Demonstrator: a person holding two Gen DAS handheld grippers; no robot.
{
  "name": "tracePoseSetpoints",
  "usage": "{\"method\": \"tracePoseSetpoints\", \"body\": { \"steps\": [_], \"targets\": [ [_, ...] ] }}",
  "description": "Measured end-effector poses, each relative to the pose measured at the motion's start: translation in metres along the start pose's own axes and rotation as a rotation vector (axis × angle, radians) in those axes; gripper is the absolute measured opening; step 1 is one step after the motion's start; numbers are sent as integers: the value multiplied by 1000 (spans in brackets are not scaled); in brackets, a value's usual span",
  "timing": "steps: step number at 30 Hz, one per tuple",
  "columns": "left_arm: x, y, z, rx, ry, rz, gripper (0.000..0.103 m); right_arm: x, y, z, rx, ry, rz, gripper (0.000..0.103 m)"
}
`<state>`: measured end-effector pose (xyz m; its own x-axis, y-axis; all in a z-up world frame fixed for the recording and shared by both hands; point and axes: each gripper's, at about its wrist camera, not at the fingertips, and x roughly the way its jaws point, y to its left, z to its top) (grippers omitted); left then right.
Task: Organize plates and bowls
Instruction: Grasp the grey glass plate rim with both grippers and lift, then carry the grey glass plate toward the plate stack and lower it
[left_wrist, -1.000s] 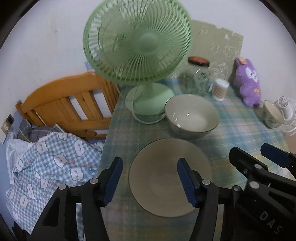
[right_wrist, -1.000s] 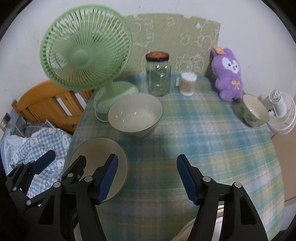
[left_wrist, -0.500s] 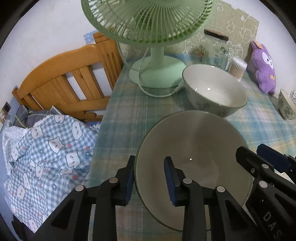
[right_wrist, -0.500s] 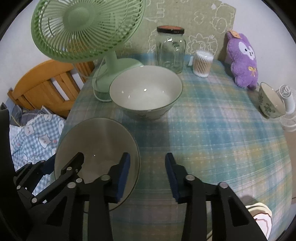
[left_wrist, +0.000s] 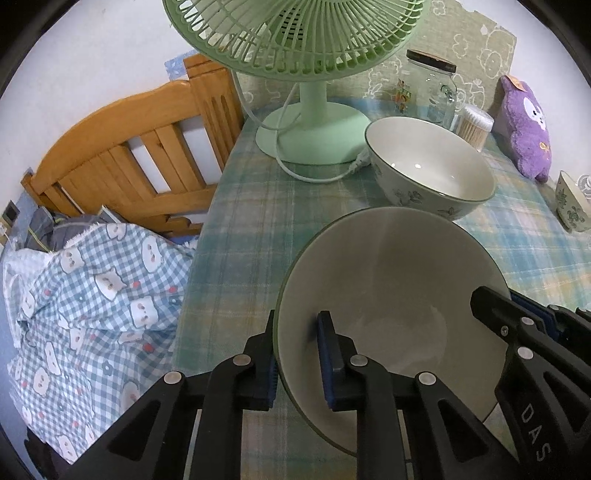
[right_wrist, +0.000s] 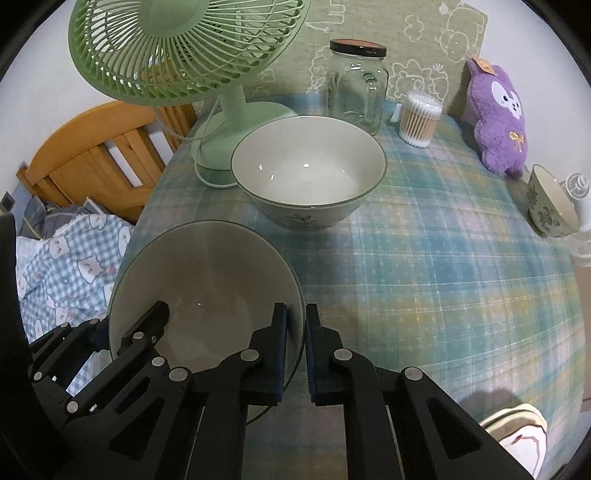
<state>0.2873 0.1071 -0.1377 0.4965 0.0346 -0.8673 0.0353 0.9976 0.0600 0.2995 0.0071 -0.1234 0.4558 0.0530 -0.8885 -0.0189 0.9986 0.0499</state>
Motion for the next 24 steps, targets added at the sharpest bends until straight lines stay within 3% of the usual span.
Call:
{"method": "tracePoseSetpoints", "body": {
  "steps": [15,24],
  "targets": [
    [-50,-19,-33,17,-11,-19,16,-54,-16,-40,25,-5,-18,12],
    [-77,-26,-69,18,-19,-24,16,-83,-25,-81,26,-1,-20,12]
  ]
}}
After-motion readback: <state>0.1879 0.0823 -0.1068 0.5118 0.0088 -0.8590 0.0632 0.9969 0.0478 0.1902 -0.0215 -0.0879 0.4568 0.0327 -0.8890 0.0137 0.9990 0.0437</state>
